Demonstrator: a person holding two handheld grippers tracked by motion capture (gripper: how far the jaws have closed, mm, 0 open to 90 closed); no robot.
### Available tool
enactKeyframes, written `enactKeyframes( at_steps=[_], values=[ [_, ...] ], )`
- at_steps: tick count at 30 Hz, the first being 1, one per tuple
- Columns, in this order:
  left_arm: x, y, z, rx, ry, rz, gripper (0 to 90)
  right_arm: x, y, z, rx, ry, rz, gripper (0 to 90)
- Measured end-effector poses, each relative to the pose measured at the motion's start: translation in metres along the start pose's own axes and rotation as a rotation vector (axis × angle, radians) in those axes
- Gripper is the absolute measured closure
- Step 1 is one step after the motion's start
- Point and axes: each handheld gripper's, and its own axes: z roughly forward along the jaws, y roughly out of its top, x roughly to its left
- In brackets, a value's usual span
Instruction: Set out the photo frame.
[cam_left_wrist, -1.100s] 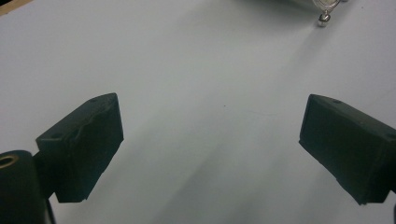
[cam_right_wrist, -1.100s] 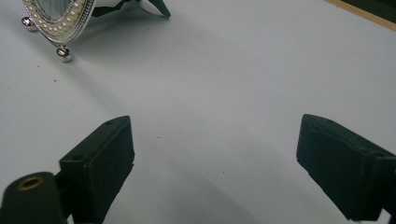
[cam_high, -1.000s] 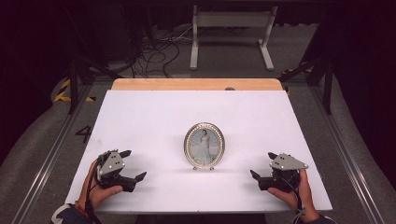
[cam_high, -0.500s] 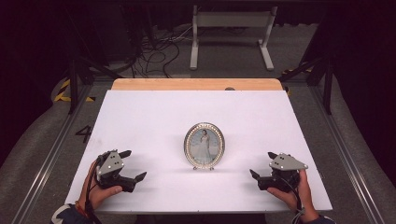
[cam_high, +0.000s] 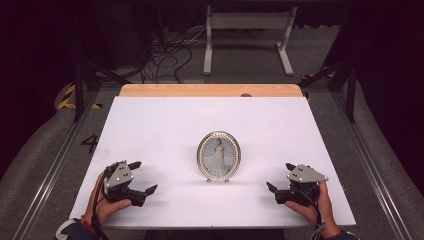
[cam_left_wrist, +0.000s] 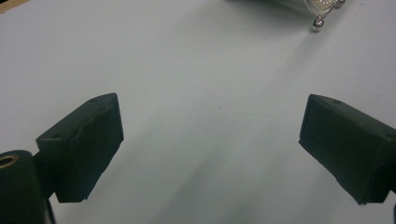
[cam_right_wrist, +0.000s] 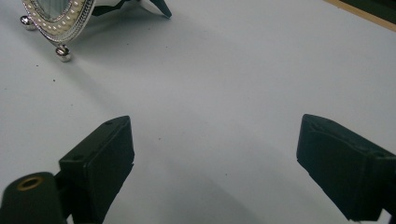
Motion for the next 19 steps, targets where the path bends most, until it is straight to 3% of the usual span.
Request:
enactKeyframes(
  at_steps=[19],
  values=[
    [-0.0002, 0.0001, 0.0018, 0.002, -0.006, 0.000, 6.8, 0.0017, -0.0011, 0.0030, 0.013, 0.011, -0.004, 11.3]
  ],
)
